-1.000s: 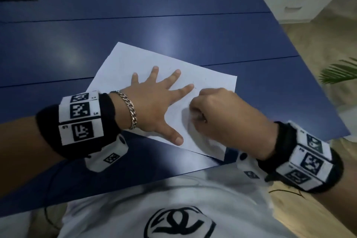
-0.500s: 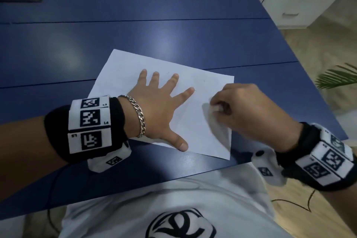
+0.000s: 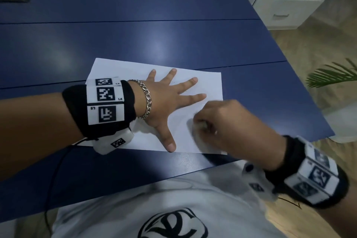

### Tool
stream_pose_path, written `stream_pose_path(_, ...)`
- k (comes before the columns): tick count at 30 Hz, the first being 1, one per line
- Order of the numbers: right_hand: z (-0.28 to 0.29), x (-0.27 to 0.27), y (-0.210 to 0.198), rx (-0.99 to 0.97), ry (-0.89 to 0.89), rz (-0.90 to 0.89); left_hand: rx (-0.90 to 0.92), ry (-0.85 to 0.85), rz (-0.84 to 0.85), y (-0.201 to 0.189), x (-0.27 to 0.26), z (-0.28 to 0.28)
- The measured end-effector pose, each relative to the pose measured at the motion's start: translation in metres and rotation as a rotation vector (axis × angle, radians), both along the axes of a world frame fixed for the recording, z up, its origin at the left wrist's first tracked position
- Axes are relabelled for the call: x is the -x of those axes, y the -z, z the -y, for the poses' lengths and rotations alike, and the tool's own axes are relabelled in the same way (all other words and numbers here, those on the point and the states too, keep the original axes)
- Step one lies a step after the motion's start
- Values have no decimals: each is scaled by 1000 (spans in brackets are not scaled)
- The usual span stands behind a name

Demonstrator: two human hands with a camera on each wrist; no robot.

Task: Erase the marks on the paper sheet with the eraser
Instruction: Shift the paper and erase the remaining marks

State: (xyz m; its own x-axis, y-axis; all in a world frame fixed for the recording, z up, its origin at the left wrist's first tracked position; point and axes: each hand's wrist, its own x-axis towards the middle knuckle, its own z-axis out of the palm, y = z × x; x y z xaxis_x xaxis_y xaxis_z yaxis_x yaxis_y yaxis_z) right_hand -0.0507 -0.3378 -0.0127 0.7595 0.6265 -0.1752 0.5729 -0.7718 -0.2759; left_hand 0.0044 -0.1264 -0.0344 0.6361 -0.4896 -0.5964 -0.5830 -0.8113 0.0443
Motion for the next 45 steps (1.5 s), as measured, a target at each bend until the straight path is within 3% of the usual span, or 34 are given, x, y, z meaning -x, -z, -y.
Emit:
stream_pose_path(3, -3, 7, -7, 63, -57, -67, -16, 4, -1, 0, 0, 1)
stream_pose_path(7, 11, -27, -8, 35, 118, 72, -16, -11, -20, -1, -2, 1)
stream_pose_path(13, -9, 19, -10, 96, -31, -96, -49, -14, -20, -3, -1, 3)
stream_pose_path(16, 7, -14, -7, 95, 90, 28, -42, -11, -30, -3, -2, 3)
stream_pose_path(19, 3, -4, -5, 73, 86, 89, -51, -15, -32, -3, -1, 4)
stream_pose_path(23, -15, 34, -10, 119, -30, -84, -60, -16, -25, -4, -1, 5)
stream_pose_path(28, 9, -8, -8, 93, 155, 64, -54, -18, -35, -4, 0, 5)
stream_pose_path(31, -10, 19, -5, 78, 88, 95, -61, -12, -20, -3, 0, 6)
stream_pose_path(34, -23, 44, -8, 126, -15, -19, -68, -11, -21, -3, -1, 7)
stream_pose_path(38, 4, 0, -6, 109, 141, 72, -59, -7, -39, -3, -2, 4)
stream_pose_path(41, 0, 10, -2, 111, 142, 129, -68, 0, -27, -3, -2, 5)
stream_pose_path(45, -24, 47, -7, 106, -32, -101, -45, 5, -14, -3, -1, 4)
